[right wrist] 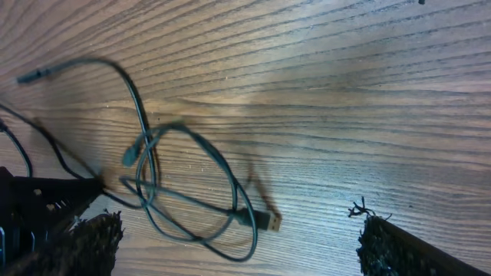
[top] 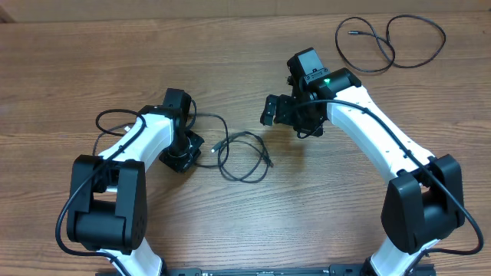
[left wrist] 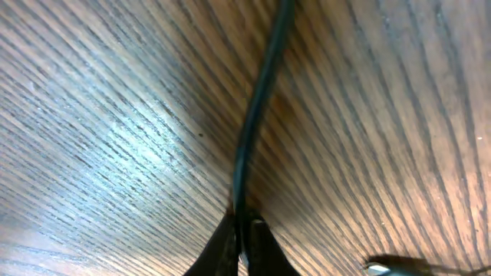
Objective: Untangle cables
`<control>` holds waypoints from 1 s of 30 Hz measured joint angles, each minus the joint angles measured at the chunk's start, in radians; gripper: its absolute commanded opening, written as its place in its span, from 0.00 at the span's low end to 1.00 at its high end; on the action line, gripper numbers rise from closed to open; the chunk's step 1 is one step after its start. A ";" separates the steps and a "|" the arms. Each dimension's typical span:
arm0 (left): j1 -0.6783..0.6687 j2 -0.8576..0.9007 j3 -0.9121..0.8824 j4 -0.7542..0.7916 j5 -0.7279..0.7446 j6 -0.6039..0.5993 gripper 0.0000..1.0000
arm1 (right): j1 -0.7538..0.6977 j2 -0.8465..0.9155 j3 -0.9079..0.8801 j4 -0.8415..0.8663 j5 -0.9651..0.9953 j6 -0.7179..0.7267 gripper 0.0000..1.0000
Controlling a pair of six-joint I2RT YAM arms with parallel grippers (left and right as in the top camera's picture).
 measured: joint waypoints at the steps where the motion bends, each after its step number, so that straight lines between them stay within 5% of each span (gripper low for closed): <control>1: 0.000 0.000 0.000 0.002 0.002 0.000 0.04 | 0.000 0.000 0.000 0.001 0.000 -0.001 1.00; 16: 0.006 0.014 0.027 -0.036 0.027 0.034 0.04 | 0.021 0.000 0.000 -0.039 -0.012 -0.003 1.00; 30: 0.005 0.043 0.240 -0.267 0.042 0.114 0.04 | 0.125 0.000 -0.001 -0.099 0.130 -0.014 1.00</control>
